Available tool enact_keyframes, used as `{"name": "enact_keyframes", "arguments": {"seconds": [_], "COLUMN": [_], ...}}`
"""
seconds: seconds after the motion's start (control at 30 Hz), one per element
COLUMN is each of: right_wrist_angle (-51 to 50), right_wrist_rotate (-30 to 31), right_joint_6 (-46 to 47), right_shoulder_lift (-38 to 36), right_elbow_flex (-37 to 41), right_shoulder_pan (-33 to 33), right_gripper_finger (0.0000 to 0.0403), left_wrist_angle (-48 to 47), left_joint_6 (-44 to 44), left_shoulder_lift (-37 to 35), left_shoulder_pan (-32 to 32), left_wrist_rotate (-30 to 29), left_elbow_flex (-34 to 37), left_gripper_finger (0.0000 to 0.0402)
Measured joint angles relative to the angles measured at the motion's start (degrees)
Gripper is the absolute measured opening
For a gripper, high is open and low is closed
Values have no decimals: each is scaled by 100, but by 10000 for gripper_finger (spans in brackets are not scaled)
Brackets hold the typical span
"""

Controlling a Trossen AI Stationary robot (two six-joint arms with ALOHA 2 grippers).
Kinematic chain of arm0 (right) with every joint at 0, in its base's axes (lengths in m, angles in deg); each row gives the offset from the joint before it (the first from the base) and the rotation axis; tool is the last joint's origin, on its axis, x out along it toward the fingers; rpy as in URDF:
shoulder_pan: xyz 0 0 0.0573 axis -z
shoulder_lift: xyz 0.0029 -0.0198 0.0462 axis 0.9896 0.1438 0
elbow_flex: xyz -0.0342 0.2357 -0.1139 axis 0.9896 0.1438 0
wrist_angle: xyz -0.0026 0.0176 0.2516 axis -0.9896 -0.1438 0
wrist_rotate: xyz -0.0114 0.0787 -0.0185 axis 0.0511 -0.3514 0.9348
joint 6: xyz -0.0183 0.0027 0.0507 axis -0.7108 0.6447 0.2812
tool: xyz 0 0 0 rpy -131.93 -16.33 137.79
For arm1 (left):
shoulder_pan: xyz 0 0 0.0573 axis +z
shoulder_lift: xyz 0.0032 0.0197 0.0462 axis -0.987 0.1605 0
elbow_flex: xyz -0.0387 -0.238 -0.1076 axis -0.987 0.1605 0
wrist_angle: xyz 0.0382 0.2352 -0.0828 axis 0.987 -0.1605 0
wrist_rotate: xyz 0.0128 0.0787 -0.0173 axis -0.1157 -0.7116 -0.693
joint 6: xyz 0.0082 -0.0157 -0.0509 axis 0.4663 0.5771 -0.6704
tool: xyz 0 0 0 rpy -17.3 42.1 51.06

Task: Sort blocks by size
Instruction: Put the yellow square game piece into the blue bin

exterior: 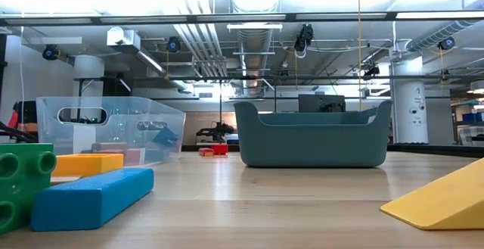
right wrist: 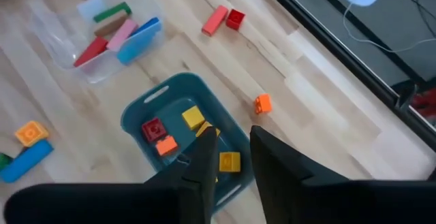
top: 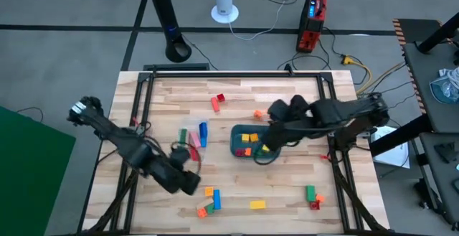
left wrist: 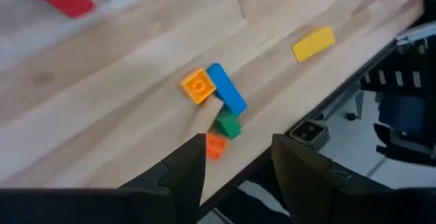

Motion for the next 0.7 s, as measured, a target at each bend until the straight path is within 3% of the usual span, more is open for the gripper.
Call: {"name": "enact_keyframes", "arguments": {"seconds": [0.27, 0.7], "right_wrist_angle": [579, 716], "right_wrist_rotate": [5, -191], "right_joint_6": [-46, -34], "right_shoulder_lift": [-610, -753], "right_elbow_flex": [841, 1387], "right_shoulder_pan": [-3, -27], "right_gripper_finger": [67, 134], "left_wrist_angle": [788, 960], "left_joint_6": [-602, -1193], "left_shoulder_lift": [1208, 2207], "left_shoulder_pan": [155, 337], "left_wrist_rotate": [328, 506], "left_elbow_flex": [-2, 0], "left_gripper_finger": [155, 186]}}
